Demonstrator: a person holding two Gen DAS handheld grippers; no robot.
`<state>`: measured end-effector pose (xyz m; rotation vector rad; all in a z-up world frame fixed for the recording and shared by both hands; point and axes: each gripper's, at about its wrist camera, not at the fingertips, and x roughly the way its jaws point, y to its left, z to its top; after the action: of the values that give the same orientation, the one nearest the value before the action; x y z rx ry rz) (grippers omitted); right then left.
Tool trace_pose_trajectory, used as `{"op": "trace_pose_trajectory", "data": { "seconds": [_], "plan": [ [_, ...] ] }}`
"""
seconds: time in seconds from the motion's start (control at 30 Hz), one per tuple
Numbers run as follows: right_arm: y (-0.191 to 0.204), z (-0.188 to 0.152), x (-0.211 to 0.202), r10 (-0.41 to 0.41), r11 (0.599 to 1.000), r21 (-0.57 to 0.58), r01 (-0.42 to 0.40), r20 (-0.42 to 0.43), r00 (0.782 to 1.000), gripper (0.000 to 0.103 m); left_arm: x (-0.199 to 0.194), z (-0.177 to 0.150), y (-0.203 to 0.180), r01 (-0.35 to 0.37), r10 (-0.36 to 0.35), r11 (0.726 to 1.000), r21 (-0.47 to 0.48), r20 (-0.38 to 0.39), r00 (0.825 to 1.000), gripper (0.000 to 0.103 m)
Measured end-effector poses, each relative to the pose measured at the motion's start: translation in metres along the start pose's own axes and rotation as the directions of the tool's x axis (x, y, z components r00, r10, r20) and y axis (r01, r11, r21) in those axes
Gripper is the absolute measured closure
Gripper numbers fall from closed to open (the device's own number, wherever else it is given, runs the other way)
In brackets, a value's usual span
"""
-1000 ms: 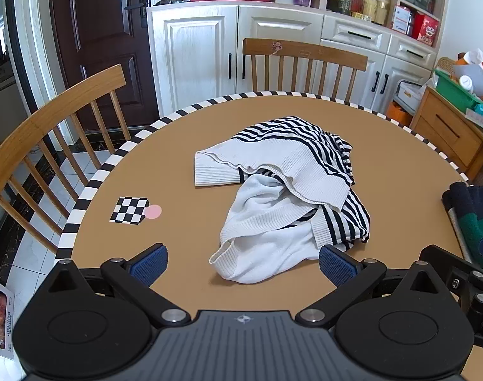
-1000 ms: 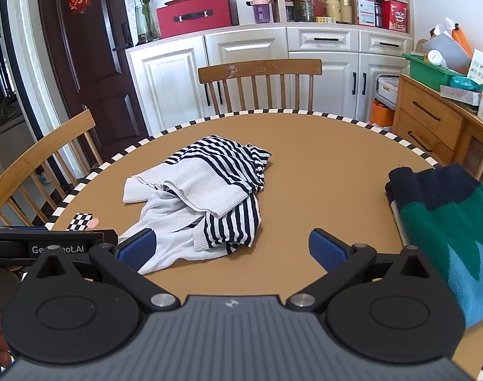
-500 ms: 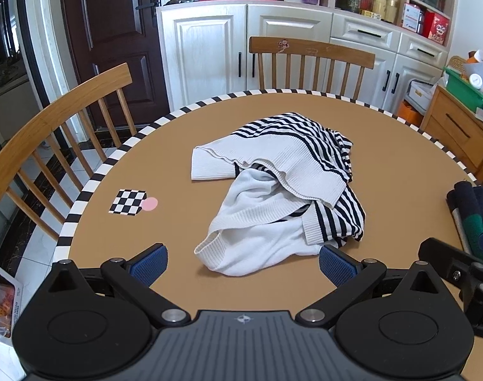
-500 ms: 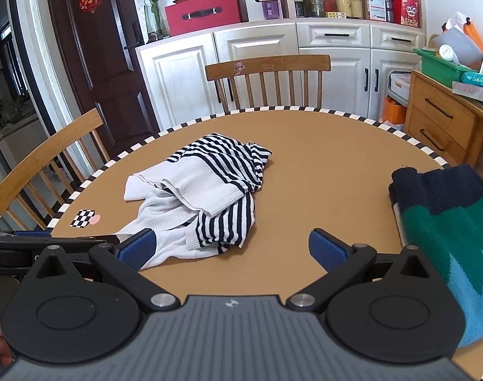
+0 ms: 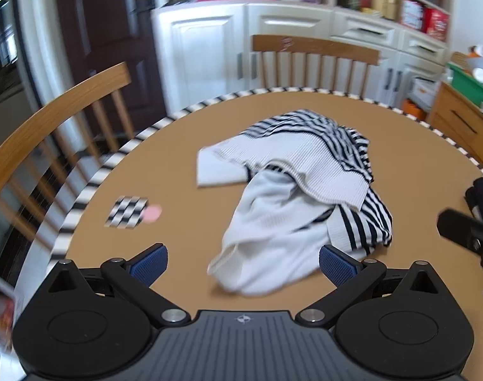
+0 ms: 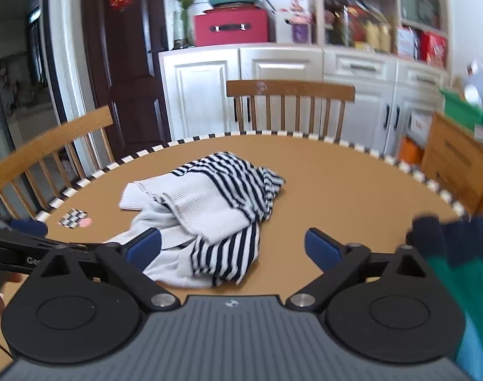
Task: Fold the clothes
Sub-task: 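Grasp the striped sweater's white hem with the left tool while the right tool grasps another edge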
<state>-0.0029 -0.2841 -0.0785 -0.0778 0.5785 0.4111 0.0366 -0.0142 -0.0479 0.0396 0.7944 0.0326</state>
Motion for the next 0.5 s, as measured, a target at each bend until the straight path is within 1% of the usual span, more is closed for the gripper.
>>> {"op": "trace_pose_trajectory", "data": {
  "seconds": [0.03, 0.07, 0.1, 0.13, 0.17, 0.23, 0.27, 0.3, 0.33, 0.37, 0.4, 0.43, 0.47, 0.5],
  "plan": [
    [0.003, 0.003, 0.009, -0.003, 0.999, -0.039, 0.003, -0.016, 1.0, 0.019, 0.009, 0.001, 0.003, 0.007, -0.007, 1.0, 0.012, 0.001, 1.0, 0.0],
    [0.006, 0.005, 0.019, -0.001, 0.997, -0.072, -0.001, -0.037, 0.999, 0.024, 0.02, 0.002, 0.006, 0.021, -0.021, 1.0, 0.023, -0.004, 1.0, 0.0],
    [0.009, 0.008, 0.03, 0.001, 0.995, -0.104, -0.007, -0.058, 0.998, 0.037, 0.031, 0.003, 0.008, 0.036, -0.036, 0.999, 0.033, -0.012, 0.999, 0.001],
    [0.011, 0.01, 0.043, 0.014, 0.991, -0.129, -0.025, -0.089, 0.996, 0.054, 0.041, 0.004, 0.01, 0.058, -0.057, 0.998, 0.039, -0.025, 0.998, 0.002],
    [0.014, 0.012, 0.058, 0.015, 0.987, -0.157, -0.035, -0.125, 0.992, 0.057, 0.051, 0.004, 0.012, 0.082, -0.08, 0.996, 0.045, -0.039, 0.996, 0.006],
    [0.022, 0.016, 0.084, 0.017, 0.978, -0.204, -0.054, -0.177, 0.984, 0.056, 0.07, 0.004, 0.016, 0.13, -0.126, 0.99, 0.05, -0.071, 0.99, 0.013],
    [0.026, 0.018, 0.094, 0.022, 0.973, -0.222, -0.064, -0.189, 0.982, 0.054, 0.078, 0.004, 0.017, 0.156, -0.152, 0.987, 0.045, -0.089, 0.984, 0.02],
    [0.032, 0.018, 0.103, 0.026, 0.966, -0.247, -0.077, -0.202, 0.979, 0.05, 0.085, 0.004, 0.019, 0.182, -0.178, 0.983, 0.033, -0.109, 0.978, 0.026],
    [0.038, 0.019, 0.111, 0.03, 0.958, -0.273, -0.089, -0.215, 0.976, 0.047, 0.091, 0.003, 0.021, 0.206, -0.202, 0.978, 0.015, -0.126, 0.971, 0.029],
    [0.043, 0.019, 0.12, 0.033, 0.949, -0.298, -0.101, -0.228, 0.973, 0.047, 0.092, 0.002, 0.022, 0.215, -0.213, 0.977, 0.011, -0.107, 0.971, 0.031],
    [0.048, 0.019, 0.128, 0.026, 0.94, -0.325, -0.104, -0.236, 0.971, 0.048, 0.094, 0.001, 0.023, 0.225, -0.223, 0.974, 0.01, -0.101, 0.97, 0.035],
    [0.053, 0.018, 0.136, 0.017, 0.93, -0.351, -0.106, -0.245, 0.969, 0.05, 0.094, 0.001, 0.023, 0.229, -0.227, 0.973, 0.017, -0.091, 0.97, 0.038],
    [0.057, 0.018, 0.144, -0.002, 0.921, -0.376, -0.101, -0.262, 0.965, 0.053, 0.095, 0.001, 0.022, 0.234, -0.231, 0.972, 0.023, -0.085, 0.969, 0.05],
    [0.058, 0.018, 0.151, -0.012, 0.915, -0.39, -0.101, -0.278, 0.96, 0.061, 0.096, 0.001, 0.022, 0.239, -0.236, 0.971, 0.028, -0.08, 0.968, 0.064]
  ]
}}
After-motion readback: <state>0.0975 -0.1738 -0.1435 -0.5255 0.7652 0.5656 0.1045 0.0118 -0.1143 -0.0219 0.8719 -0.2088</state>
